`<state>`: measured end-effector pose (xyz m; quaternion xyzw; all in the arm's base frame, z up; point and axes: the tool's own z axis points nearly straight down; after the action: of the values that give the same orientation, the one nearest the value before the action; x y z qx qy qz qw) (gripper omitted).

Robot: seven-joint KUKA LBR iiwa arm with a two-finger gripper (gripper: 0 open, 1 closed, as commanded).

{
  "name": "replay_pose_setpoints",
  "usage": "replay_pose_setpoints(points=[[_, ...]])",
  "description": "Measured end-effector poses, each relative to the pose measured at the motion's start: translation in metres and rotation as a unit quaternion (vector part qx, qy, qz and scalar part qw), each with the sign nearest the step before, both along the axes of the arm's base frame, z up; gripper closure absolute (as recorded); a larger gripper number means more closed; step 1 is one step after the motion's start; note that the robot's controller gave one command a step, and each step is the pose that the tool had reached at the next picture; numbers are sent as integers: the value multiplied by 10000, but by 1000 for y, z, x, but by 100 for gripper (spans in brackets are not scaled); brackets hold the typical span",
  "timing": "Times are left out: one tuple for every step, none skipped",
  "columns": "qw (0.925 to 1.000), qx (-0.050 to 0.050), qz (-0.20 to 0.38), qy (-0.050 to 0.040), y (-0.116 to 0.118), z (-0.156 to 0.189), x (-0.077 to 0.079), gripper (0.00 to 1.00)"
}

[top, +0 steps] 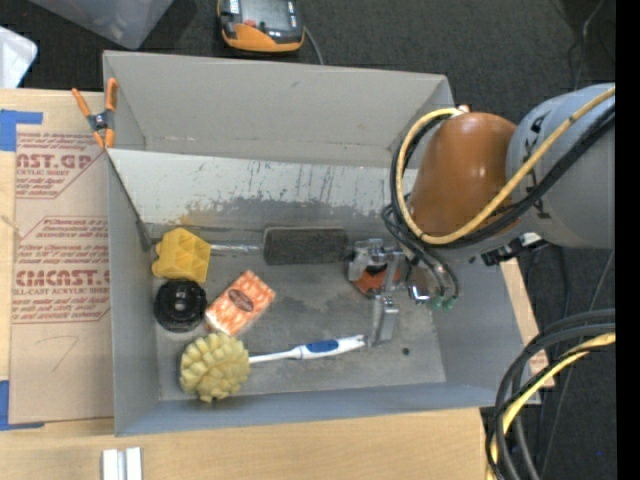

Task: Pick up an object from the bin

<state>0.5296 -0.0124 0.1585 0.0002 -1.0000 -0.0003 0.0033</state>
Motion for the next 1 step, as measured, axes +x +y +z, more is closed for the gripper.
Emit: replay_pose_setpoints(points=[[10000, -3, 2, -40, 0, 4, 2, 0]])
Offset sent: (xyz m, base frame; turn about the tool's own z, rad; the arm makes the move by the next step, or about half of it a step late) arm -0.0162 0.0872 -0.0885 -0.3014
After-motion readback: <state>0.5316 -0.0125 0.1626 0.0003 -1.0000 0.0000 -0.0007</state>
